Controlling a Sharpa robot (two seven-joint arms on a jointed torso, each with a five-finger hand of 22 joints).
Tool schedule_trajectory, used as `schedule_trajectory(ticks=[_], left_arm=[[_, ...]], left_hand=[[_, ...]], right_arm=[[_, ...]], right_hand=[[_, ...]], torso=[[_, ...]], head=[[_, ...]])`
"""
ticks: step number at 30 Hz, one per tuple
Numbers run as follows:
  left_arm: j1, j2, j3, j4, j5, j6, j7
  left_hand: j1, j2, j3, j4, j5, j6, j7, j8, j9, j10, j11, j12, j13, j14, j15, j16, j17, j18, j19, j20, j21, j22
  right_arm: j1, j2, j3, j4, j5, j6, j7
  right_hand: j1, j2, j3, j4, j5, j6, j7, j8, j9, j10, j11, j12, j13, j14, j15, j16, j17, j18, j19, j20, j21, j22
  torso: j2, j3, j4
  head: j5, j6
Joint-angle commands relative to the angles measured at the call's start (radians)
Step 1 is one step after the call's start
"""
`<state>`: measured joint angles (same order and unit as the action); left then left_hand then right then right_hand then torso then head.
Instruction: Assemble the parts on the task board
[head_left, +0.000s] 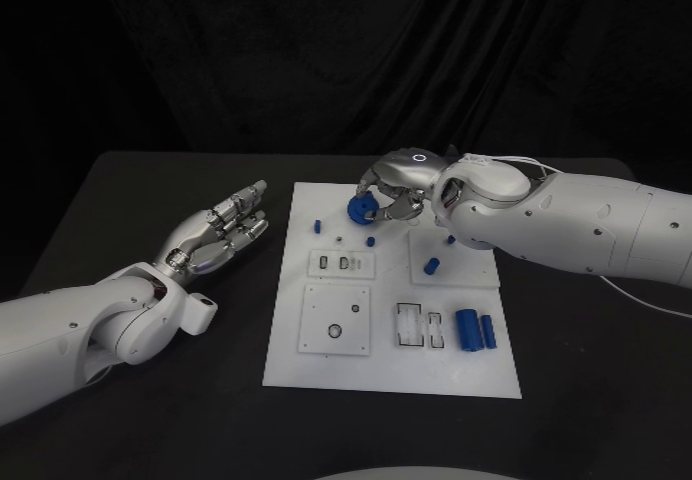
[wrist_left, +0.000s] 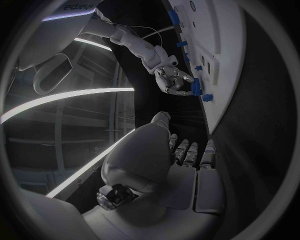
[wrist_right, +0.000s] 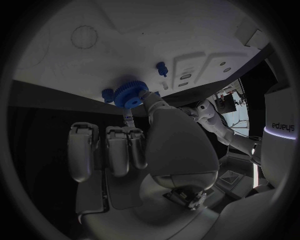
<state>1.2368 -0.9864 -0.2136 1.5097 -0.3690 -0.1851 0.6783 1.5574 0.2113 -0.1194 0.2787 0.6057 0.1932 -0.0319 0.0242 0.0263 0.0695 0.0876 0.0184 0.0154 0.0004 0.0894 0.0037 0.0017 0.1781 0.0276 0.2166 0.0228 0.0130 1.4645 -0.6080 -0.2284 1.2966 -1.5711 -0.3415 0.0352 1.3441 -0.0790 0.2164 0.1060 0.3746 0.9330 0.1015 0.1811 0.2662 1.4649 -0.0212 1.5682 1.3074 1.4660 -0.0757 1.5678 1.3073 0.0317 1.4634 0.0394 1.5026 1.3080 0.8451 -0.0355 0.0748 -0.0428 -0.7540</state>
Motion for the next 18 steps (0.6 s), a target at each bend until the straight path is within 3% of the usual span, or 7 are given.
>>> schedule_trajectory(ticks=[1, 7, 18], left_arm=[[0.000, 0.001, 0.001, 0.001, -0.004, 0.011, 0.068], [0.000, 0.001, 0.001, 0.001, -0.004, 0.012, 0.067], [0.000, 0.002, 0.001, 0.000, -0.004, 0.013, 0.066]], left_hand=[[-0.010, -0.002, 0.005, 0.001, -0.003, 0.002, 0.007, 0.003, 0.001, 0.000, 0.008, -0.004, 0.000, 0.000, 0.007, -0.004, -0.002, 0.003, 0.002, 0.006, 0.004, 0.001], [-0.010, -0.002, 0.005, 0.001, -0.003, 0.002, 0.007, 0.003, 0.001, 0.000, 0.008, -0.004, 0.000, 0.000, 0.007, -0.004, -0.002, 0.003, 0.002, 0.006, 0.004, 0.001], [-0.010, -0.002, 0.005, 0.001, -0.003, 0.002, 0.007, 0.003, 0.001, 0.000, 0.008, -0.004, 0.000, 0.000, 0.007, -0.004, -0.002, 0.003, 0.002, 0.006, 0.004, 0.001]], right_arm=[[-0.001, 0.002, 0.000, -0.002, 0.000, 0.065, -0.050], [-0.002, 0.011, -0.001, -0.008, 0.000, 0.089, -0.062], [-0.002, 0.026, -0.001, -0.013, 0.000, 0.086, -0.065]], right_hand=[[-0.010, 0.006, -0.001, 0.003, 0.003, 0.029, -0.034, 0.040, 0.154, 0.106, 0.005, 0.003, 0.263, 0.105, 0.007, 0.003, 0.263, -0.011, 0.055, 0.004, -0.008, 0.235], [-0.011, 0.006, 0.000, 0.004, 0.004, 0.026, -0.033, 0.038, 0.155, 0.106, 0.006, 0.003, 0.263, 0.105, 0.008, 0.003, 0.263, -0.008, 0.048, 0.005, -0.019, 0.231], [-0.011, 0.008, 0.002, 0.002, 0.004, 0.014, -0.034, 0.029, 0.158, 0.106, 0.006, 0.003, 0.263, 0.105, 0.009, 0.003, 0.263, -0.007, 0.046, 0.007, -0.022, 0.230]], torso=[[0.001, -0.0009, 0.0030], [0.000, -0.0019, 0.0023], [0.000, -0.0013, 0.0025]], head=[[-0.002, 0.000], [-0.001, 0.001], [-0.001, -0.003]])
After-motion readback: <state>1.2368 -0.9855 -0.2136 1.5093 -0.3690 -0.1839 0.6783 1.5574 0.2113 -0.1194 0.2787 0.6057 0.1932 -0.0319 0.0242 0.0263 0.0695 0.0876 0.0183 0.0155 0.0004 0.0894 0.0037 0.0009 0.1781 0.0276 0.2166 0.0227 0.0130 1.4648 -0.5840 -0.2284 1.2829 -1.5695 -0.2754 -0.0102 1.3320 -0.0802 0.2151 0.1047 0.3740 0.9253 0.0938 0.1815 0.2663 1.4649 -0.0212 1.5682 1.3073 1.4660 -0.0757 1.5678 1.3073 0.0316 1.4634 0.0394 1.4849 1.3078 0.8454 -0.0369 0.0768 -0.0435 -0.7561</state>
